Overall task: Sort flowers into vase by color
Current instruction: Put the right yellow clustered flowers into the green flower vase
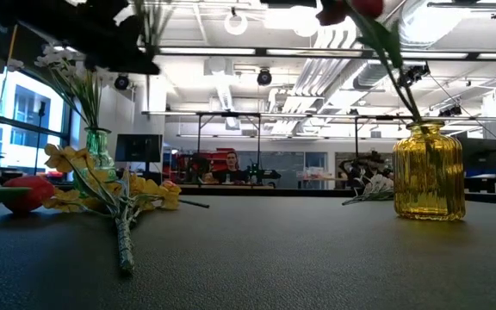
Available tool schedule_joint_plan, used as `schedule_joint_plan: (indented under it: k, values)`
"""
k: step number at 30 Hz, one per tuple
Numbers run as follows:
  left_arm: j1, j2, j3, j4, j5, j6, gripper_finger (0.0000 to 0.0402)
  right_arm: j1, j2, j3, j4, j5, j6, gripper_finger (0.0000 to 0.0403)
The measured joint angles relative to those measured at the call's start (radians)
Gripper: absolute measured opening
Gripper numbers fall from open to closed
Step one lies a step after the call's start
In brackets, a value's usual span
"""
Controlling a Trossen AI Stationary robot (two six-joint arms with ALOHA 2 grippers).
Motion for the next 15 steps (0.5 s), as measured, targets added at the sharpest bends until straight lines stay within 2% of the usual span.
schedule_joint_plan:
  k: [5,8,12,15]
  values:
    - [0.039,-0.115,0.052,-0.155,-0.127,-0.009,0.0003,-0.002,0.0,0.0,-0.012,0.0,0.01,0.0259]
    - [0.077,-0.165,0.055,-0.281,-0.204,-0.074,0.0003,-0.002,0.0,0.0,-0.013,0.0,0.004,0.0259]
    - [0.136,-0.216,0.055,-0.48,-0.198,-0.251,0.0003,-0.002,0.004,0.0,-0.024,-0.002,0.003,0.0259]
    - [0.173,-0.221,0.055,-0.558,-0.191,-0.326,0.0003,-0.002,0.004,0.0,-0.035,-0.002,0.002,0.0259]
